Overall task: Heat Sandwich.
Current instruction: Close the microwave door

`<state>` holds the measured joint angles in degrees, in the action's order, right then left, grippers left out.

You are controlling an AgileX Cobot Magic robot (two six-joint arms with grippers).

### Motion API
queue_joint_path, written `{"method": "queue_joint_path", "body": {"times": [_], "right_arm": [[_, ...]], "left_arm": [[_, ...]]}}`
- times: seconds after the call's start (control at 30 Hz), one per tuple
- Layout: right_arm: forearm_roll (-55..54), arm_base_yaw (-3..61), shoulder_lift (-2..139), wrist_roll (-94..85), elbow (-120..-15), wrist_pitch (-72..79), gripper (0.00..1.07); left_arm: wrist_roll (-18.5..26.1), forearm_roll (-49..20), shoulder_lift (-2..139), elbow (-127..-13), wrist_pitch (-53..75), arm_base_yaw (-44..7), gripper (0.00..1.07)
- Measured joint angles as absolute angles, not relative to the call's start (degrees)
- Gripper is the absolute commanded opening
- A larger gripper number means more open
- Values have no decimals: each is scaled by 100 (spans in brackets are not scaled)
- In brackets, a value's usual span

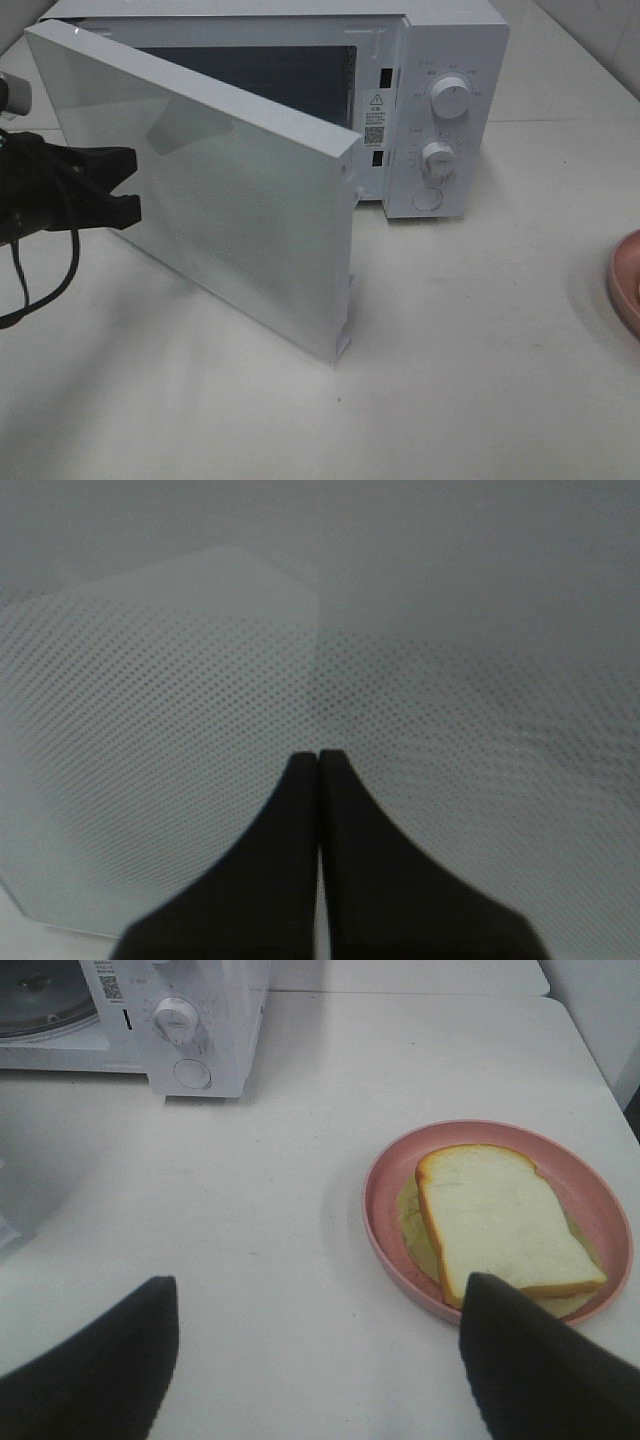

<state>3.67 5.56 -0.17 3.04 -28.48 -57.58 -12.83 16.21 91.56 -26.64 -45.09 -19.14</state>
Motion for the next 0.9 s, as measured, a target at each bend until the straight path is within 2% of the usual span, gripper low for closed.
{"method": "queue_joint_path", "body": {"times": [0.27,0.9], "right_arm": [[367,556,-17,304,-2848,-5758,75],[367,556,-17,304,-2848,-5758,75]], "left_arm": [[-963,1077,9580,-3266,-4269,-2578,0],[-779,498,10416,-4463,-3890,-3323,0]]}}
